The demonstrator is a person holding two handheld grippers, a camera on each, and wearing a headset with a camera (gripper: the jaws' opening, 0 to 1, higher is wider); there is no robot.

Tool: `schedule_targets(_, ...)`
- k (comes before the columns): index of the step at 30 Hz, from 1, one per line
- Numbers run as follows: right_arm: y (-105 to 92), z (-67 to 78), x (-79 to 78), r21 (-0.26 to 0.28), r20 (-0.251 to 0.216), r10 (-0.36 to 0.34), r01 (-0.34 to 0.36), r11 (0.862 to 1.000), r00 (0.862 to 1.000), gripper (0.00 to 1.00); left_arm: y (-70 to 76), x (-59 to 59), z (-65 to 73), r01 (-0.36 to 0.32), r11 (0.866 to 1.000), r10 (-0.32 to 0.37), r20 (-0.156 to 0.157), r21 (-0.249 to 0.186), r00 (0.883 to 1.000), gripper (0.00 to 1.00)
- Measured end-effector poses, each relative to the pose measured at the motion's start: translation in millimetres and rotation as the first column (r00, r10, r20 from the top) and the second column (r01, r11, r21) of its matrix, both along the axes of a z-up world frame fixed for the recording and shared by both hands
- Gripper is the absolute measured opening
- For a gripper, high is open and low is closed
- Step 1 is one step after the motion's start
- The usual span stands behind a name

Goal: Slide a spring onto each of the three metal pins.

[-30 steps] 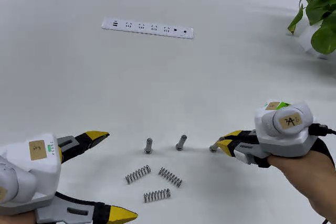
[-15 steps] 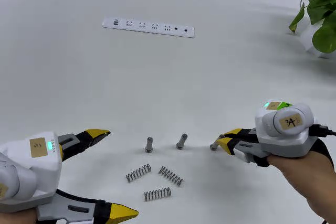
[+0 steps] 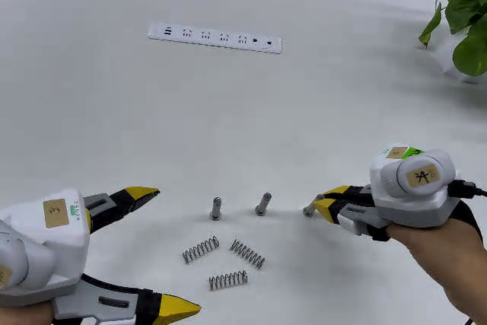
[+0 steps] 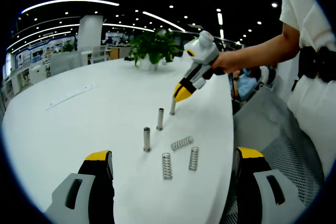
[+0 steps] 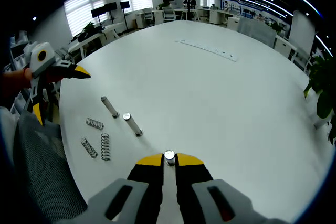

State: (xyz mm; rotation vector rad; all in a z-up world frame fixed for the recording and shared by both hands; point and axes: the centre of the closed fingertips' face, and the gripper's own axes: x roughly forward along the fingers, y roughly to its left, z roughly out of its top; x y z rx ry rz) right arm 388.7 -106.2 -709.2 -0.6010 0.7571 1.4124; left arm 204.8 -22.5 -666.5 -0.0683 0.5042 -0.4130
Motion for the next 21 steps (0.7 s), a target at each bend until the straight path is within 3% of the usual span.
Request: schedule_targets(21, -0.1, 0.9, 0.6, 0.002, 0.004, 0.007, -0.007, 1.000, 1.000, 0.11, -2.2, 0.7, 2.6, 0.000, 1.000, 0.000, 0.002, -0.001, 1.000, 0.98)
